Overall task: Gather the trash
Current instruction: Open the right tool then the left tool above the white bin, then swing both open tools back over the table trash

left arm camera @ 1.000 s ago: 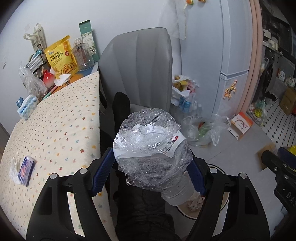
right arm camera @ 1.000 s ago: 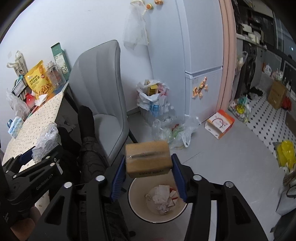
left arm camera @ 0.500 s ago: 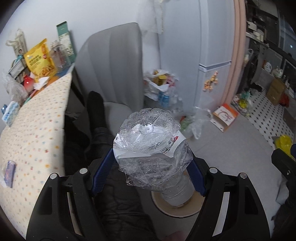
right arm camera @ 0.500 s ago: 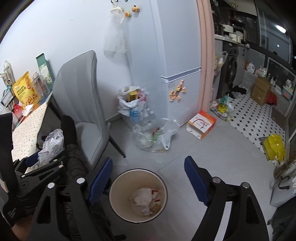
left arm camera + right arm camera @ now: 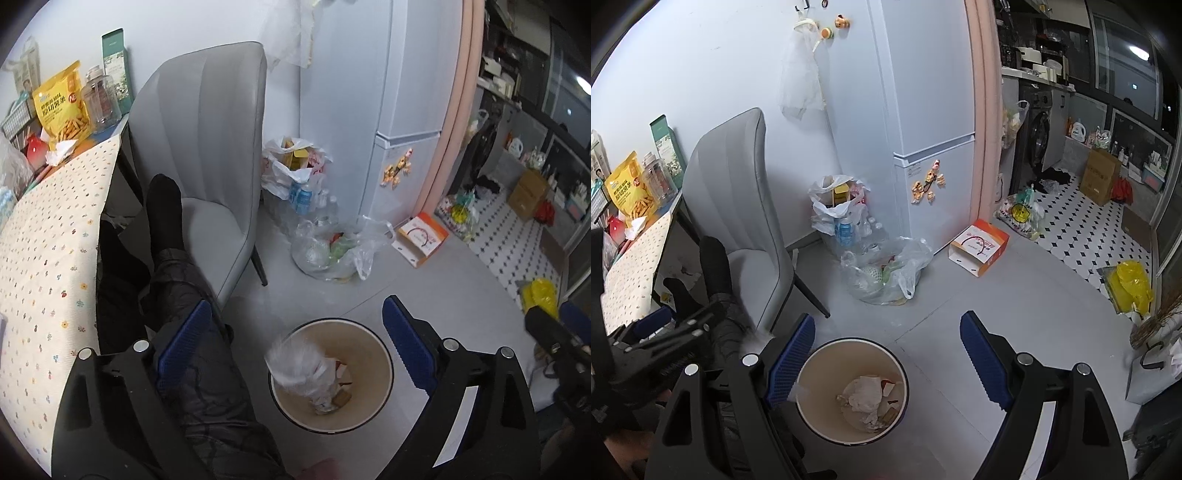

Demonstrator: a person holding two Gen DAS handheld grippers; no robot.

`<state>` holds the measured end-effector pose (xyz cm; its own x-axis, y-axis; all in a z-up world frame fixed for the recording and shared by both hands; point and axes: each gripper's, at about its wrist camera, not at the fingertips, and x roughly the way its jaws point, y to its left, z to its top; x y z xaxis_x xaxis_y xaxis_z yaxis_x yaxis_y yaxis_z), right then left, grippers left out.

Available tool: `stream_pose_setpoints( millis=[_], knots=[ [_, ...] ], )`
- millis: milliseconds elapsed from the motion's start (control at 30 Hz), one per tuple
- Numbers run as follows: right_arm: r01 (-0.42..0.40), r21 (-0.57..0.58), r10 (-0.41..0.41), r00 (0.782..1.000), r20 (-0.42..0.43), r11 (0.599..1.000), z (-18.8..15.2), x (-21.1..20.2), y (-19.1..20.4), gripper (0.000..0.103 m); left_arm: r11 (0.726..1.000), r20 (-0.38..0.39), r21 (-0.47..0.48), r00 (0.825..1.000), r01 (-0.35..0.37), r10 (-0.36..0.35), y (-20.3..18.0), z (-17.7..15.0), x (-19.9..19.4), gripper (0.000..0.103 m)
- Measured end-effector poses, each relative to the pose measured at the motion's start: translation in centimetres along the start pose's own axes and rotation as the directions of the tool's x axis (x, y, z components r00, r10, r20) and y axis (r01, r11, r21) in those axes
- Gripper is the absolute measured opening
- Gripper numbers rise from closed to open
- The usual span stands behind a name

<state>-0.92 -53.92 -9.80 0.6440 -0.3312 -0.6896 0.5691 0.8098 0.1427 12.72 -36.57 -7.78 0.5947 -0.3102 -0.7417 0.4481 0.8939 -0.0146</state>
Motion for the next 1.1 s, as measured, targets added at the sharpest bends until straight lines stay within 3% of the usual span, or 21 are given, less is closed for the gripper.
stream_pose_setpoints(
  millis=[200, 700, 1100],
  knots=[
    [-0.014, -0.021, 0.014, 1.000, 0.003, 1.000, 0.1, -0.3, 1.6, 0.080, 1.000, 0.021, -0.028, 1.000, -0.012, 0.013, 2.0, 0.4, -1.2, 0.095],
    [-0.095, -0.125, 0.100, 0.994, 0.033, 0.988, 0.4, -3.1, 9.5, 0.085, 0.980, 0.103, -0.176, 0.988, -0.093, 0.112, 12.0, 0.6, -7.2, 0.097],
    [-0.177, -0.244, 0.193, 0.980, 0.043, 0.954, -0.2, -6.5, 18.3, 0.089, 0.934, 0.132, -0.314, 0.967, -0.170, 0.220, 21.5, -1.7, -12.3, 0.097]
  ],
)
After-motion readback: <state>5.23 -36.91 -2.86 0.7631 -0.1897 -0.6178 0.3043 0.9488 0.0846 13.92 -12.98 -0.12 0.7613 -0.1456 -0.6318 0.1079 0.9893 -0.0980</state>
